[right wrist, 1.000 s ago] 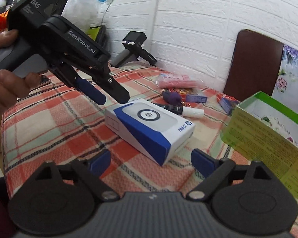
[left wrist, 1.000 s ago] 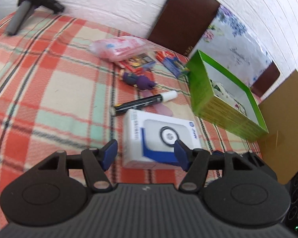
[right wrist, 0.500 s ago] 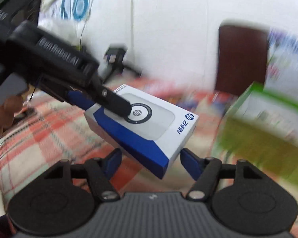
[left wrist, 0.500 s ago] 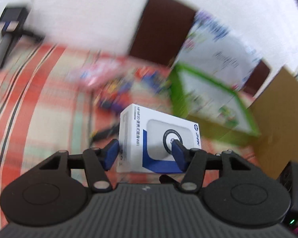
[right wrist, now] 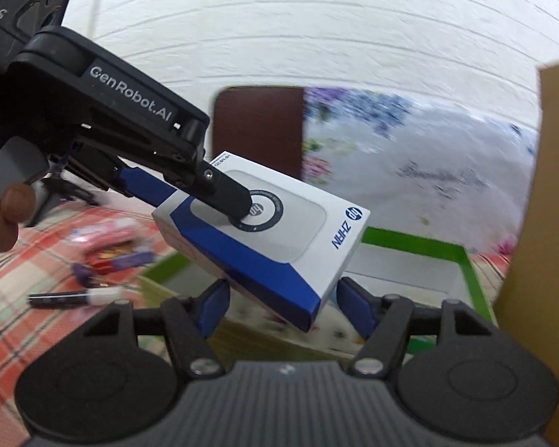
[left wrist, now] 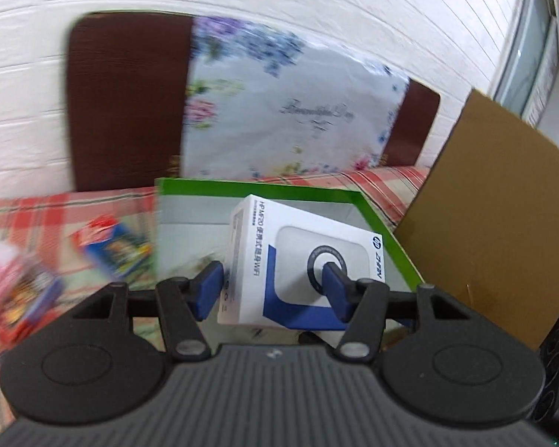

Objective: Organize objects
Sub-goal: 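Place the white-and-blue device box into the green box and release, then grasp the pink plastic bag with the left gripper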

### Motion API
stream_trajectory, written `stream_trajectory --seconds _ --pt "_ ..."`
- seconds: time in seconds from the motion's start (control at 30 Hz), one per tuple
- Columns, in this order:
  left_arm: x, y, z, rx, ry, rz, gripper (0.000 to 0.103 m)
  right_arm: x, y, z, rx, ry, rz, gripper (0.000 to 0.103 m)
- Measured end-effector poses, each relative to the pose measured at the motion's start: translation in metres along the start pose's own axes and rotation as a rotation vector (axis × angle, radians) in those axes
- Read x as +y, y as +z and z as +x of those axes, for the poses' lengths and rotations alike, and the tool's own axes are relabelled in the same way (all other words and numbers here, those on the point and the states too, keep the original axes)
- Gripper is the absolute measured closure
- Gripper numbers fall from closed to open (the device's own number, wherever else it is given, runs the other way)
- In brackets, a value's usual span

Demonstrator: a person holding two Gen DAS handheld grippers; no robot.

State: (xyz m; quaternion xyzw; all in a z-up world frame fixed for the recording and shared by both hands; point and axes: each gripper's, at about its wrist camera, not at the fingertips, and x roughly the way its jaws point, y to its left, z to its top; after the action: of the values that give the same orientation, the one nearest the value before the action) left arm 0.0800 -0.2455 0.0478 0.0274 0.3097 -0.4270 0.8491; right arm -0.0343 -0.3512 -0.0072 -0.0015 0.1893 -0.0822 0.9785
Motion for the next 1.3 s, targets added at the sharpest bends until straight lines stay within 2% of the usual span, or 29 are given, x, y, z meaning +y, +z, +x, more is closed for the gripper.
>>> stream_trajectory --seconds 0.13,0.2,0.23,0.27,0.53,0.67,1.03,1.17,1.23,1.3 --pt "-0.017 0.006 0.034 0.027 -0.002 0.045 0.042 -0.021 -0.003 0.024 0.034 -0.092 0.022 0.037" --pt "-0.023 0.005 0.048 0.051 0.037 0.08 0.041 -0.025 -0.005 0.038 0.052 -0.152 0.022 0.032" --pt "-0.023 0.004 0.053 0.064 0.068 0.095 0.041 -0.028 -0.007 0.039 0.047 -0.145 0.041 0.023" --pt "-0.023 0.002 0.056 0.073 0.086 0.102 0.041 -0.028 -0.007 0.039 0.044 -0.144 0.055 0.023" --pt "-0.001 -0.028 0.005 0.052 0.09 0.069 0.041 -0.001 -0.022 -0.006 -0.042 -0.13 0.068 0.023" --pt "0.006 -0.048 -0.023 0.047 0.115 0.053 0.041 0.021 -0.026 -0.029 -0.044 -0.08 0.091 0.023" --pt "0.048 -0.101 -0.087 0.059 0.229 -0.07 0.041 0.092 -0.041 -0.055 0.082 0.11 0.061 0.023" --pt "0.058 -0.12 -0.113 0.032 0.258 -0.095 0.039 0.106 -0.053 -0.061 0.136 0.164 0.075 0.022" --pt "0.062 -0.131 -0.12 0.031 0.274 -0.103 0.039 0.109 -0.063 -0.057 0.19 0.185 0.093 0.022" --pt "0.066 -0.139 -0.126 0.041 0.29 -0.122 0.039 0.106 -0.066 -0.055 0.194 0.192 0.116 0.022"
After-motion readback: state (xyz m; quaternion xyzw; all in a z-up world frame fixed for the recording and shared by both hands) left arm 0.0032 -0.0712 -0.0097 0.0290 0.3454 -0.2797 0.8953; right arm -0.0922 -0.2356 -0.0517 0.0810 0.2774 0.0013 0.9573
